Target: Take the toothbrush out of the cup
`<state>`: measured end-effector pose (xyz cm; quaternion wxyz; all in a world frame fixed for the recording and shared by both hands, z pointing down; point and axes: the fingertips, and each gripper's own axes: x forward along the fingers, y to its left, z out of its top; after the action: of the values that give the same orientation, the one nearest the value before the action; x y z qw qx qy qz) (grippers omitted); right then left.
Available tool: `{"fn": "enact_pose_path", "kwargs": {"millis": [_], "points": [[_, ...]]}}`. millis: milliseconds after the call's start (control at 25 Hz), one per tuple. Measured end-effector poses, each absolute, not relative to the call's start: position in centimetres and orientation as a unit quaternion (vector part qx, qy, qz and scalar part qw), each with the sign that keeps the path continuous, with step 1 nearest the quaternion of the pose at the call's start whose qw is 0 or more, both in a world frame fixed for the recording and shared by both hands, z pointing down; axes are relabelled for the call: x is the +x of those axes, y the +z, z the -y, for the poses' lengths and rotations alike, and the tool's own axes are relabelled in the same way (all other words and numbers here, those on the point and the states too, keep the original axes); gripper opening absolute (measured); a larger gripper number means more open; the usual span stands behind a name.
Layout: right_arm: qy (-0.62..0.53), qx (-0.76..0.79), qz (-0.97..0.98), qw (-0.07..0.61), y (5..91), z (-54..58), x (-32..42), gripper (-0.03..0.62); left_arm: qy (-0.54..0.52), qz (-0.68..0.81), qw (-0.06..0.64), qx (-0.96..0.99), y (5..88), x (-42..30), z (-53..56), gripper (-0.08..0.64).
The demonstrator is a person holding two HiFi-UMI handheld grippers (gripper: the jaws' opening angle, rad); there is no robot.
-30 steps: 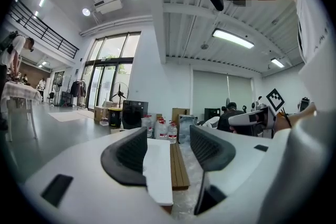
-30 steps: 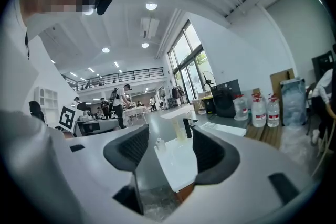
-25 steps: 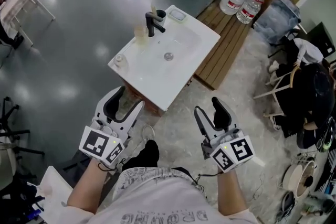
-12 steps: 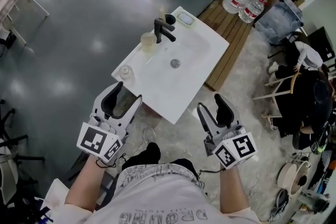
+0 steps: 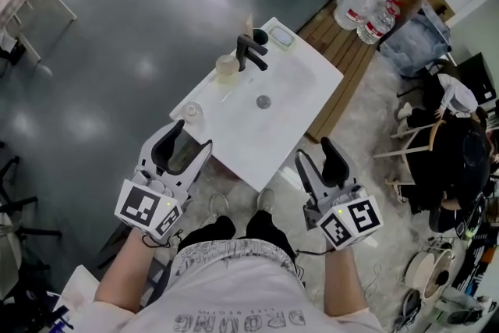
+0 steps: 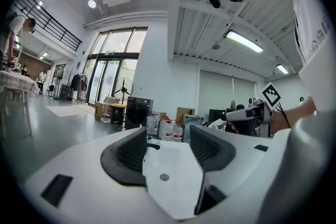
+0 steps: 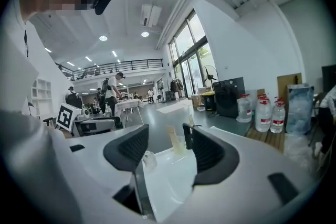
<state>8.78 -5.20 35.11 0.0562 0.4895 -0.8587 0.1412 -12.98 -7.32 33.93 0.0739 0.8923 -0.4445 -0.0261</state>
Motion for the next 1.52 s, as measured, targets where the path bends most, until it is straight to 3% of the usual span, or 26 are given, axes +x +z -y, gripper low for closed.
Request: {"fn": "enact_pose_path", "kwargs": {"millis": [1520], "points": [[0.156, 0.273, 0.947, 0.067, 37.1, 26.7, 12.1, 0.264, 0.002, 0.614, 0.087, 0.784, 35.6, -5.7, 19.9, 0.265]]}}
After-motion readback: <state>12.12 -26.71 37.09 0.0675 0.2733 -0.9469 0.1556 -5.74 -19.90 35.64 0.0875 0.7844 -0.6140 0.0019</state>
